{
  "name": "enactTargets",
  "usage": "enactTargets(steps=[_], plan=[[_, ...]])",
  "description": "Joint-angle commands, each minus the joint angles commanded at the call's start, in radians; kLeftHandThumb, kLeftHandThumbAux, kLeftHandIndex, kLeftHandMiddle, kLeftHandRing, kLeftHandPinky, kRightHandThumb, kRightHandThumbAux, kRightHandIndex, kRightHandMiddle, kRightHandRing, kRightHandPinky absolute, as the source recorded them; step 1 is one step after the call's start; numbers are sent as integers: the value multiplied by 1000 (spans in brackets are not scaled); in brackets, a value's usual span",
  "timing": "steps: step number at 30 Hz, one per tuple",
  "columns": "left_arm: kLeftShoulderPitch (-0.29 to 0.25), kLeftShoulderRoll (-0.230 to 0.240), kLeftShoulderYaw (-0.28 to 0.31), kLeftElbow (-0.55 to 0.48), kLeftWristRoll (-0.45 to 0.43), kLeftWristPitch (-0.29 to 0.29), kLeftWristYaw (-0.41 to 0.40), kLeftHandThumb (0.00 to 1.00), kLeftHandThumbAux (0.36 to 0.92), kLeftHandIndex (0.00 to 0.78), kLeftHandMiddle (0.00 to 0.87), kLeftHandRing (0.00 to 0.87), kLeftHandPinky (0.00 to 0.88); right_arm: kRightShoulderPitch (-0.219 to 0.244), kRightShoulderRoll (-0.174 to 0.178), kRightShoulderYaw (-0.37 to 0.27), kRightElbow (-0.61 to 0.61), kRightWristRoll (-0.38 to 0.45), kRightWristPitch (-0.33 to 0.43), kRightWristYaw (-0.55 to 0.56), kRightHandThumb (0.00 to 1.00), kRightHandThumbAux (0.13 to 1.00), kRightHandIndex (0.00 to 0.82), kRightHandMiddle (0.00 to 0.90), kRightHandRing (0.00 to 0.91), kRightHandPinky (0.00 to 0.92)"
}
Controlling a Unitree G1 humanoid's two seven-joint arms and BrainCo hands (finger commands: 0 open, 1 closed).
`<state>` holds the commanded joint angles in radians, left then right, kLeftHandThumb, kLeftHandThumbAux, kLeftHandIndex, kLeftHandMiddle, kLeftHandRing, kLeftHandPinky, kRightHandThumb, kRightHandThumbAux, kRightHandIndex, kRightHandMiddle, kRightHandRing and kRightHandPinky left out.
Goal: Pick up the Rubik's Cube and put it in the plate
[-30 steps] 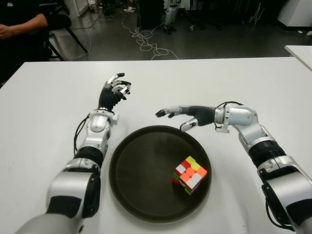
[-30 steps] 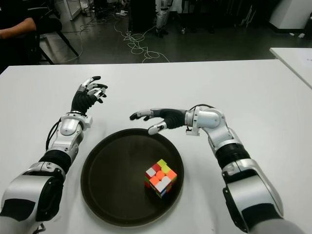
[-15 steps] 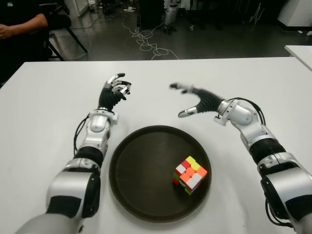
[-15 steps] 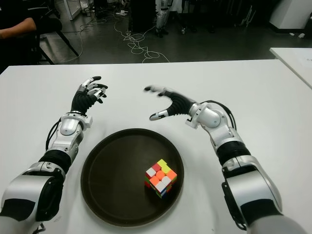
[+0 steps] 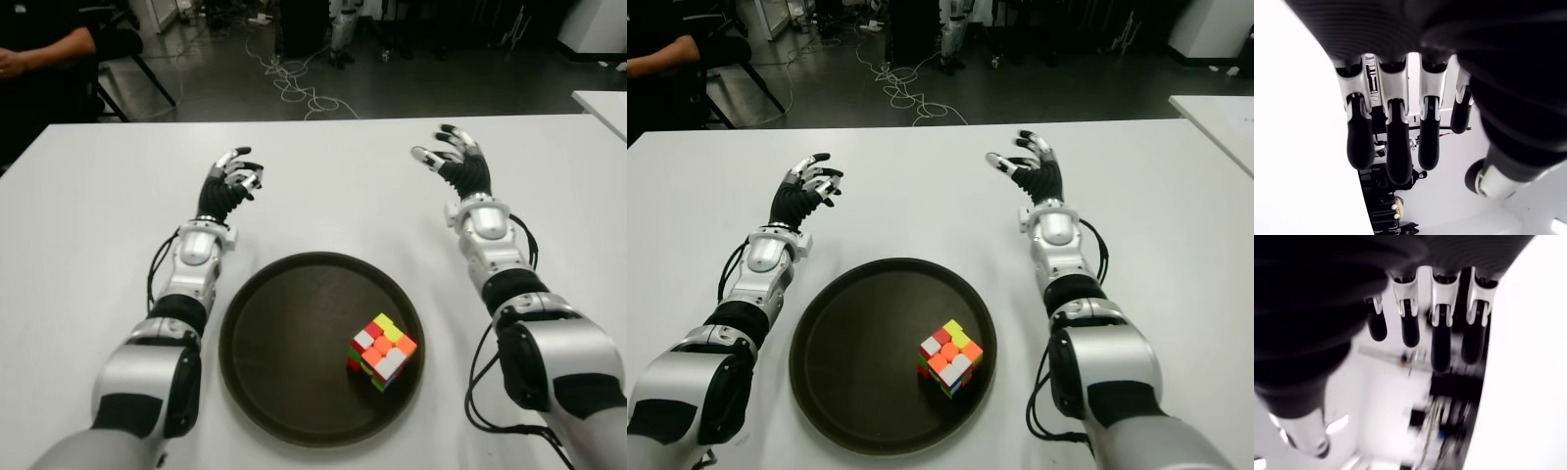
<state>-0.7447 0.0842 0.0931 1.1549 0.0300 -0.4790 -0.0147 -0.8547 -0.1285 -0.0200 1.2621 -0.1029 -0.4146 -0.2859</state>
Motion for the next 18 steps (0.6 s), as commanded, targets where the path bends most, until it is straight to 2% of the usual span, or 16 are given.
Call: enactTargets(steps=[4, 8, 18], plan=[[-4, -3, 3, 3, -5, 5, -1, 290, 712, 203, 384, 482, 556, -7, -5, 39, 17, -68, 22, -74, 151, 709, 120, 190, 248, 281], [-4, -4, 5, 2, -8, 2, -4, 301, 709, 209, 389, 490, 558, -13, -6, 55, 27, -99, 49, -99, 144, 712, 108, 181, 238, 278], [-2, -1, 9, 2, -14, -3, -17, 306, 713, 220, 401, 497, 562, -31, 3, 46, 41, -101, 149, -74, 102, 728, 80, 135, 177, 204]])
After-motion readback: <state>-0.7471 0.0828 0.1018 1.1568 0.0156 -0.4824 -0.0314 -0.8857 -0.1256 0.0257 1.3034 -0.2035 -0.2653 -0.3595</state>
